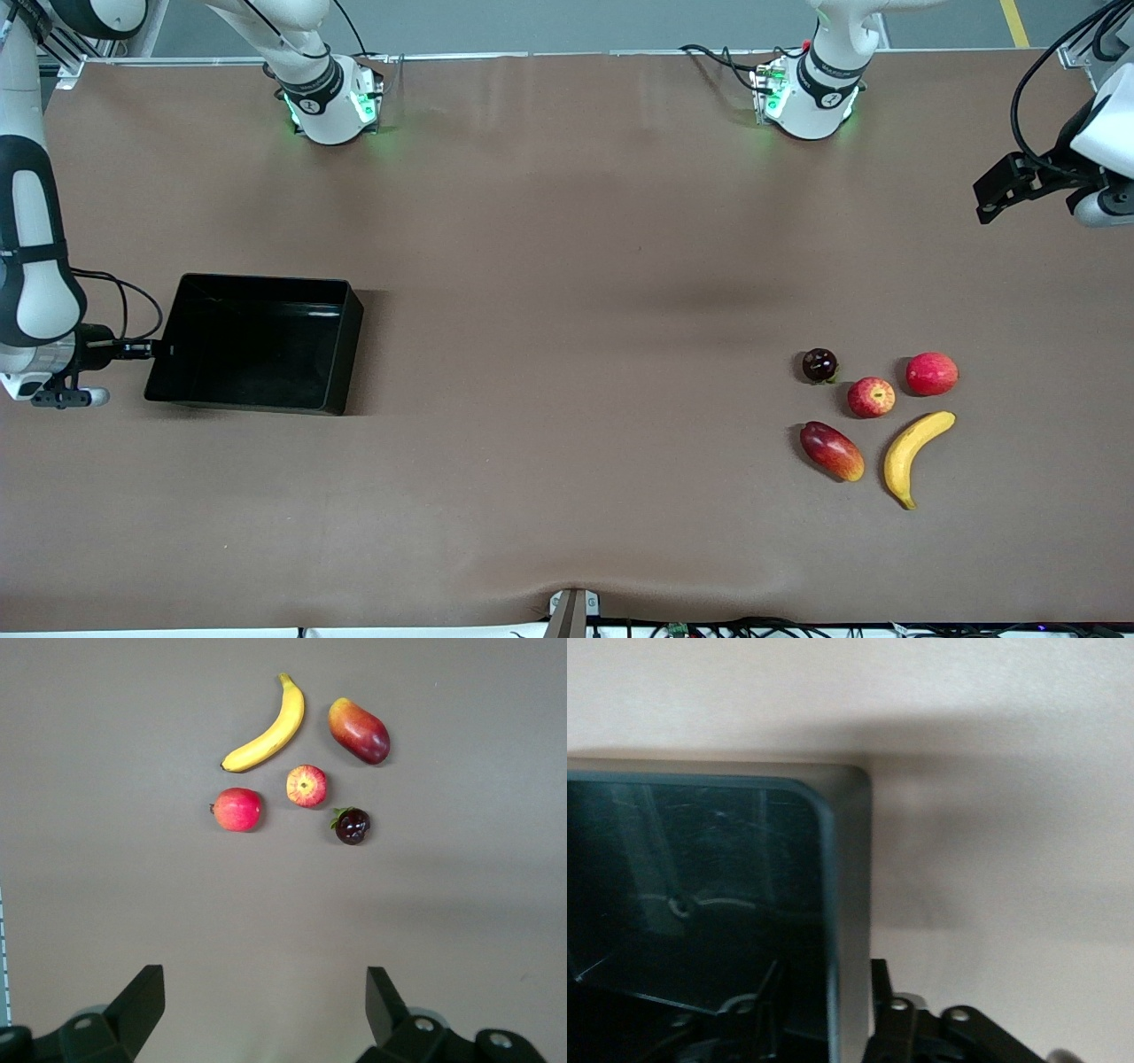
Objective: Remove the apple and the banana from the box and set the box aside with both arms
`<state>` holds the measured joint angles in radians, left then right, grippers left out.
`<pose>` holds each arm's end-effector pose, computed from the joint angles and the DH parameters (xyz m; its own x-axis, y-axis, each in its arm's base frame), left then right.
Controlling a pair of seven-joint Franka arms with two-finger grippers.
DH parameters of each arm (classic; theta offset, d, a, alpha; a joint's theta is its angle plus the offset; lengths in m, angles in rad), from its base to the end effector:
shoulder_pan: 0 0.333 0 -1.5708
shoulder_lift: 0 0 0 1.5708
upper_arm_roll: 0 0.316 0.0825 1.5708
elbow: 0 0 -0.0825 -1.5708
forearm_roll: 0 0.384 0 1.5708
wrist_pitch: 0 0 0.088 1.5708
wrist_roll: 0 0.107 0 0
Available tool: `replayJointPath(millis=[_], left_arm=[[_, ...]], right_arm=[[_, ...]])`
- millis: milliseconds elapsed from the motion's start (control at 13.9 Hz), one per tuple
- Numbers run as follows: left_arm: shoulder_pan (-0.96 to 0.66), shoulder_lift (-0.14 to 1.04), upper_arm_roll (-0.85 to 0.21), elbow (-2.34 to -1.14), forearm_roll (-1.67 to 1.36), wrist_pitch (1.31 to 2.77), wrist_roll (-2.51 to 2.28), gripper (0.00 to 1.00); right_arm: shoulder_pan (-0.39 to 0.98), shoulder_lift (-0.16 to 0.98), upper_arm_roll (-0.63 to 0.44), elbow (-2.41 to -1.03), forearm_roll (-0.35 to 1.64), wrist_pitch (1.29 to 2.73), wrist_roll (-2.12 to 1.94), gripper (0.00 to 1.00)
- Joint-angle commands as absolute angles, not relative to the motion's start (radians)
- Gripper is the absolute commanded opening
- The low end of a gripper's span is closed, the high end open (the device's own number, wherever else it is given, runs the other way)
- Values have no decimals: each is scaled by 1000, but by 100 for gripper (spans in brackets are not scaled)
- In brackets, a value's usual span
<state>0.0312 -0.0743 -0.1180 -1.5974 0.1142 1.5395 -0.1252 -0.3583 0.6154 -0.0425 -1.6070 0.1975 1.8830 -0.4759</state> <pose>0.5272 -0.0359 0.6500 0.9987 0.0412 0.0313 0.0447 -0.9918 -0.1195 0.6084 -0.2386 0.2470 0.9711 0.0195 -0.2379 -0.0471 -0.9614 -0.2711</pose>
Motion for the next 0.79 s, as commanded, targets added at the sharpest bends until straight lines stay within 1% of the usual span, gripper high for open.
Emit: replayJointPath(millis=[0, 144, 288, 504, 720], left_arm=[[23, -107, -107, -1629, 92, 1543, -126, 100], [21, -107, -110, -1632, 92, 1543, -126, 100], [21, -109, -113, -1632, 92, 1525, -126, 100], [25, -110, -114, -1626, 94, 1522, -126, 100], [28, -106, -112, -1626, 94, 1516, -126, 100]], right_arm=[[-367, 614, -8, -1464, 210, 1708, -488, 100], [-364, 614, 30, -1363, 209, 1605, -489, 100], [-363, 618, 69, -1295, 204, 1601, -503, 100], [-336, 617, 68, -1183, 184, 1609, -555, 100], [-308, 601, 63, -1144, 141, 1597, -525, 100]])
